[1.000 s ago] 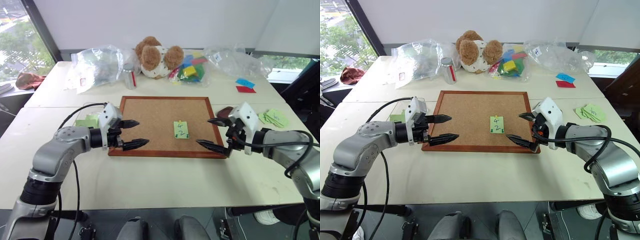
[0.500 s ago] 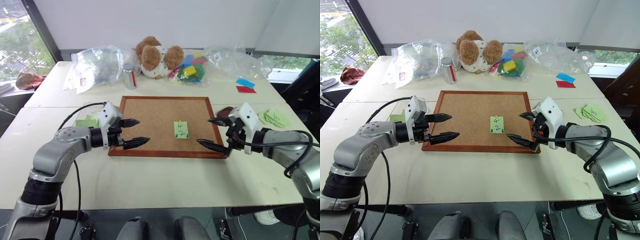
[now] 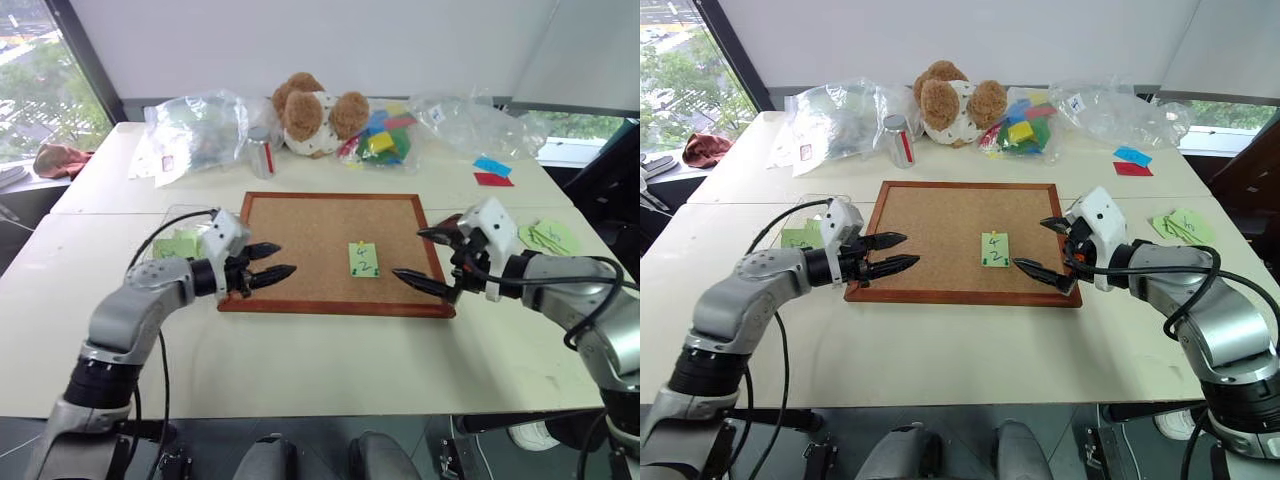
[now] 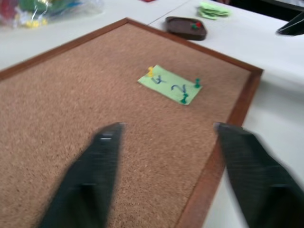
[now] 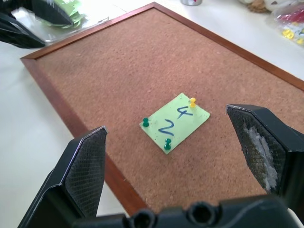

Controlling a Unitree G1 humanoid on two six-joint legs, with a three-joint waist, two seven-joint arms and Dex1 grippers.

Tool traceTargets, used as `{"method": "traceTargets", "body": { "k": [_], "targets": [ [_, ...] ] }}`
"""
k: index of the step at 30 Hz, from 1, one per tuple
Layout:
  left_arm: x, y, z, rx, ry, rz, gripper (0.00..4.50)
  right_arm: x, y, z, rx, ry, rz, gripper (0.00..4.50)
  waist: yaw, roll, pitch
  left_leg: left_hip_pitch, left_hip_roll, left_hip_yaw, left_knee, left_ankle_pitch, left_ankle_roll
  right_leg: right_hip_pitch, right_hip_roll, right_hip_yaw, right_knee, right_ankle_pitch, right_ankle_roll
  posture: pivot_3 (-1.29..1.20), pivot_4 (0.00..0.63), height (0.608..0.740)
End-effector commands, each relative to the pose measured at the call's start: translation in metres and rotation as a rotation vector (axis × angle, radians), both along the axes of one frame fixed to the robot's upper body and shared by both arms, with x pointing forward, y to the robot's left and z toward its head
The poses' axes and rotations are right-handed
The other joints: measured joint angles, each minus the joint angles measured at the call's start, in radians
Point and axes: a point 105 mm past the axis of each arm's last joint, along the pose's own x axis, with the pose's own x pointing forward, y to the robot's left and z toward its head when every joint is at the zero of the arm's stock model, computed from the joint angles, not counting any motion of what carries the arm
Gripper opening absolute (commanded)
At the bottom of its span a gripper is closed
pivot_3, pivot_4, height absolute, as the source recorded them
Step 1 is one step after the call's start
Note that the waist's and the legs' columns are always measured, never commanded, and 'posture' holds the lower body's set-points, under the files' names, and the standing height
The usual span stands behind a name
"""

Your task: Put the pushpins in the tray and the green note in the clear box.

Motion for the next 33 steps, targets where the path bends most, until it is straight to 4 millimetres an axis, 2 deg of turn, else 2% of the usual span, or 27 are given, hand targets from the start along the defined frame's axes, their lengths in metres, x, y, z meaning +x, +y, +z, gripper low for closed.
{"method": "traceTargets", "body": {
  "k": [1, 2, 8, 13, 20, 21, 22, 24, 33],
  "targets": [
    [0.008, -0.01, -0.004, 0.035, -0.057, -0.008, 0.78, 0.006, 0.003, 0.006, 0.004, -0.034, -0.014, 4.41, 0.0, 0.0, 0.0, 0.0, 0.0, 0.0, 0.0, 0.0, 0.0, 0.0, 0.0, 0.0, 0.0, 0.0, 0.0, 0.0, 0.15, 0.74],
    [0.012, -0.013, -0.006, 0.026, -0.056, 0.003, 0.36, 0.009, 0.004, 0.005, 0.006, -0.031, -0.021, 4.41, 0.0, 0.0, 0.0, 0.0, 0.0, 0.0, 0.0, 0.001, -0.001, 0.0, 0.0, 0.0, 0.0, 0.0, 0.0, 0.0, 0.15, 0.74],
    [0.038, -0.031, -0.029, 0.036, -0.043, 0.076, 0.36, 0.043, 0.014, -0.008, 0.017, 0.021, -0.111, 4.41, -0.005, 0.0, 0.0, 0.0, 0.0, 0.0, 0.0, 0.002, -0.003, 0.0, 0.0, 0.0, 0.001, 0.0, 0.0, 0.0, 0.15, 0.74],
    [0.04, -0.033, -0.046, 0.066, -0.016, 0.077, 0.36, 0.063, 0.027, -0.019, 0.039, 0.071, -0.142, 4.41, -0.004, 0.0, 0.0, -0.002, 0.0, 0.0, -0.001, 0.003, -0.005, -0.005, 0.001, 0.0, 0.003, 0.0, 0.0, 0.0, 0.15, 0.74],
    [0.037, -0.022, -0.063, 0.125, 0.018, 0.105, 0.36, 0.09, 0.047, -0.038, 0.06, 0.117, -0.15, 4.41, -0.007, 0.0, 0.0, -0.002, 0.0, 0.001, 0.0, 0.003, -0.006, -0.005, 0.001, 0.001, 0.004, 0.0, 0.0, 0.0, 0.15, 0.74],
    [0.037, -0.022, -0.063, 0.125, 0.019, 0.108, 0.25, 0.092, 0.049, -0.04, 0.057, 0.119, -0.149, 3.84, -0.007, 0.0, 0.0, -0.002, 0.0, 0.001, 0.0, 0.003, -0.006, -0.005, 0.001, 0.0, 0.004, 0.0, 0.0, 0.0, 0.15, 0.74],
    [0.038, -0.022, -0.063, 0.124, 0.017, 0.113, 0.25, 0.094, 0.05, -0.043, 0.054, 0.121, -0.149, 3.55, -0.007, 0.0, 0.0, -0.002, 0.0, 0.001, 0.0, 0.003, -0.006, -0.005, 0.001, 0.0, 0.004, 0.0, 0.0, 0.0, 0.15, 0.74],
    [0.038, -0.021, -0.063, 0.129, 0.015, 0.117, 0.25, 0.097, 0.052, -0.045, 0.049, 0.121, -0.146, 2.7, -0.007, 0.0, 0.0, -0.002, 0.0, 0.001, 0.0, 0.003, -0.006, -0.005, 0.001, 0.0, 0.004, 0.0, 0.0, 0.0, 0.15, 0.74],
    [0.036, -0.018, -0.07, 0.184, 0.013, 0.129, 0.25, 0.105, 0.057, -0.05, 0.067, 0.135, -0.139, 2.7, -0.012, 0.0, -0.001, -0.001, 0.0, 0.001, 0.0, 0.004, -0.007, -0.006, 0.001, 0.0, 0.007, 0.0, 0.0, 0.0, 0.15, 0.74]
  ]
}}
